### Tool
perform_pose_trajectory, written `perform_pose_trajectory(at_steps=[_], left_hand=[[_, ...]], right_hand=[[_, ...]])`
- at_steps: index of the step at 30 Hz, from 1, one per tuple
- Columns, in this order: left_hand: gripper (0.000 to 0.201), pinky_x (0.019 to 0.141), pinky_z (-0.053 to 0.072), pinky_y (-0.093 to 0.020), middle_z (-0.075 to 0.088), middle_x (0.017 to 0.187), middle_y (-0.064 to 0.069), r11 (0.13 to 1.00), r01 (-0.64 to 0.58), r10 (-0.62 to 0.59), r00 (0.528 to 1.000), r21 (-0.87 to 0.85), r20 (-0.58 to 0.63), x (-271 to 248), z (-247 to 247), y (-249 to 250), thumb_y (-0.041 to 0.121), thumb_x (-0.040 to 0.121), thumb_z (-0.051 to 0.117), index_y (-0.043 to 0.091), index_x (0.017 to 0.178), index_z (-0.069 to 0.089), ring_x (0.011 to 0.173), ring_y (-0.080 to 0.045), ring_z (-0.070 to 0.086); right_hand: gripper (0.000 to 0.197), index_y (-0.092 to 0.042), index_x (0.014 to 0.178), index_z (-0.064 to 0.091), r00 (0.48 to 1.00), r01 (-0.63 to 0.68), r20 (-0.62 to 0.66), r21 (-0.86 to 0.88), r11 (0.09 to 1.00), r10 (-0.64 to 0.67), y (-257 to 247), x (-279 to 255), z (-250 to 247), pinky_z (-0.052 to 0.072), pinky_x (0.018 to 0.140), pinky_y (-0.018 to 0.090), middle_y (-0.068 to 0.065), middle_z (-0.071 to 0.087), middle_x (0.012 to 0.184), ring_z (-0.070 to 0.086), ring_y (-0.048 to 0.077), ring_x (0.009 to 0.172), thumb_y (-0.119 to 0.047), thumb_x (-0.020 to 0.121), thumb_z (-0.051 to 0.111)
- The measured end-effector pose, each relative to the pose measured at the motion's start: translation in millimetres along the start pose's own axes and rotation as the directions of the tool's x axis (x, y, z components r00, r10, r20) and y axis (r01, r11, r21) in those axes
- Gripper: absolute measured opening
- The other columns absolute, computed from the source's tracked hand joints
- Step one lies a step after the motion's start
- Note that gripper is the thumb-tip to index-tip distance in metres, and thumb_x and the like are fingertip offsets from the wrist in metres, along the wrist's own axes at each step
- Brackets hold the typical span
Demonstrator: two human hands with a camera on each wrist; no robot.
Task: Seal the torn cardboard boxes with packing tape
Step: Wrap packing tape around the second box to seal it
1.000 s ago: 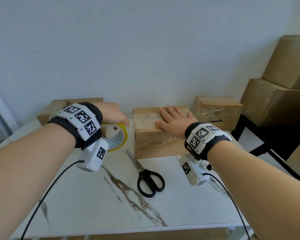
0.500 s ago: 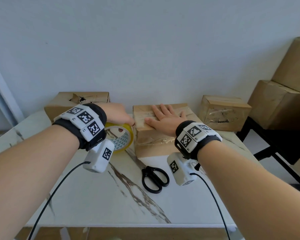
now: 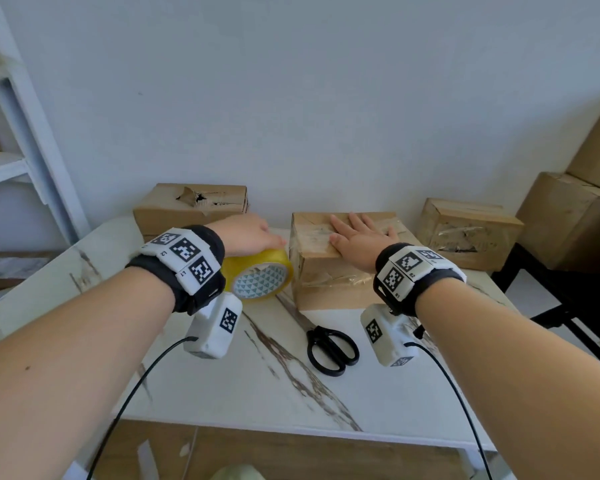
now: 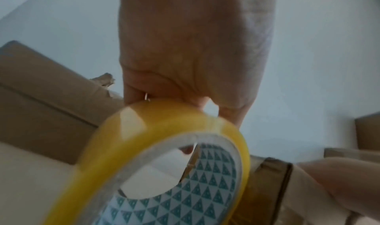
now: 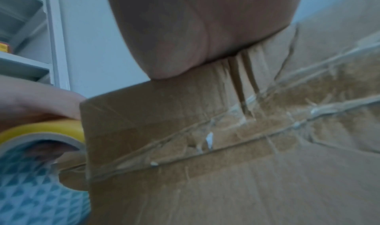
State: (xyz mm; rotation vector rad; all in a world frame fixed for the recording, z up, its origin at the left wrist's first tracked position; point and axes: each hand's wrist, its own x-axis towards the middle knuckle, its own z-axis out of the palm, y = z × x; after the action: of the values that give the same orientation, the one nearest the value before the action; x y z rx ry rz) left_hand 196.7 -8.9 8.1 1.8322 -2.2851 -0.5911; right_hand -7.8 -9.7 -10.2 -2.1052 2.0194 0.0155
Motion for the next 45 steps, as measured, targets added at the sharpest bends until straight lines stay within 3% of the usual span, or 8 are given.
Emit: perform_pose_trajectory(at_steps=[4,10,17,24,34,38,42,45], left_hand=[[0.041,0.073,0.039,-0.021,0.058,0.11,-0.003,0.977,-0.183,0.177,0.982,-0.106,-0.058,-15.2,1.3,2.7,0.019,0.095,0.05,0.03,0.134,0.045,0.091,-0.014,0.057],[0.036,0.081,0.032,-0.022,0.056,0.125,-0.009,0.967,-0.253,0.252,0.967,-0.006,-0.034,-20.9,13.0,16.7,0.03,0.096,0.049,0.028,0.132,0.053,0.099,-0.016,0.049],[0.038,0.096,0.038,-0.032,0.05,0.136,-0.008,0.975,-0.22,0.224,0.963,0.042,-0.151,-21.1,30.6,28.5,0.039,0.098,0.043,0.027,0.133,0.052,0.122,-0.024,0.047],[0.036,0.077,0.036,-0.025,0.058,0.117,-0.009,0.973,-0.226,0.215,0.962,-0.049,-0.169,-33.8,30.9,27.1,0.027,0.095,0.051,0.021,0.13,0.054,0.092,-0.016,0.05],[0.039,0.091,0.033,-0.024,0.057,0.129,-0.003,0.965,-0.183,0.148,0.971,-0.187,-0.186,-40.1,33.7,22.4,0.026,0.095,0.052,0.016,0.133,0.05,0.119,-0.018,0.051],[0.038,0.088,0.035,-0.022,0.058,0.127,-0.003,0.948,-0.17,0.126,0.977,-0.269,-0.171,-39.5,32.2,21.4,0.02,0.093,0.056,0.014,0.13,0.052,0.116,-0.017,0.053],[0.037,0.084,0.037,-0.022,0.06,0.124,-0.004,0.925,-0.168,0.115,0.979,-0.34,-0.17,-40.5,30.4,20.1,0.013,0.091,0.058,0.014,0.128,0.055,0.107,-0.013,0.054],[0.039,0.085,0.036,-0.022,0.061,0.119,-0.003,0.921,-0.167,0.116,0.98,-0.351,-0.161,-41.9,28.7,20.9,0.011,0.09,0.058,0.016,0.129,0.056,0.104,-0.012,0.054]], right_hand=[[0.044,-0.024,0.144,0.033,0.999,0.051,-0.007,-0.047,0.998,-0.052,-11.2,-14.1,-20.6,0.034,0.098,0.033,0.006,0.038,0.146,0.04,0.024,0.127,-0.028,0.1,0.033],[0.019,-0.015,0.09,0.073,0.957,0.159,-0.269,0.161,0.974,-0.111,-18.9,-51.6,-36.1,0.054,0.083,0.03,0.001,0.073,0.092,0.066,0.015,0.088,-0.013,0.085,0.055],[0.013,-0.004,0.079,0.067,0.995,0.097,-0.001,0.244,0.965,-0.1,-21.8,-83.5,-22.9,0.057,0.062,0.026,0.01,0.073,0.075,0.065,0.018,0.061,-0.009,0.084,0.056],[0.007,-0.007,0.084,0.063,0.967,0.051,0.239,0.15,0.987,-0.086,-29.5,-85.4,23.7,0.059,0.077,0.034,0.009,0.073,0.077,0.068,0.016,0.062,-0.014,0.085,0.064],[0.039,-0.016,0.075,0.042,0.978,0.073,0.202,-0.1,0.992,-0.051,-40.1,-92.3,29.3,0.058,0.079,0.042,0.001,0.061,0.069,0.068,0.027,0.077,-0.019,0.062,0.079],[0.037,-0.009,0.111,0.056,0.973,0.062,0.224,-0.068,0.996,-0.045,-36.9,-96.6,13.8,0.054,0.086,0.034,0.004,0.069,0.091,0.061,0.022,0.078,-0.011,0.075,0.067],[0.043,-0.009,0.121,0.059,0.98,-0.018,0.199,0.143,0.99,-0.011,-24.6,-91.6,8.3,0.049,0.057,0.02,-0.003,0.054,0.075,0.053,0.011,0.062,0.0,0.079,0.064],[0.035,-0.011,0.111,0.059,0.977,-0.085,0.209,0.194,0.977,0.043,-12.7,-93.4,3.8,0.052,0.057,0.02,0.0,0.056,0.078,0.054,0.011,0.063,0.001,0.078,0.066]])
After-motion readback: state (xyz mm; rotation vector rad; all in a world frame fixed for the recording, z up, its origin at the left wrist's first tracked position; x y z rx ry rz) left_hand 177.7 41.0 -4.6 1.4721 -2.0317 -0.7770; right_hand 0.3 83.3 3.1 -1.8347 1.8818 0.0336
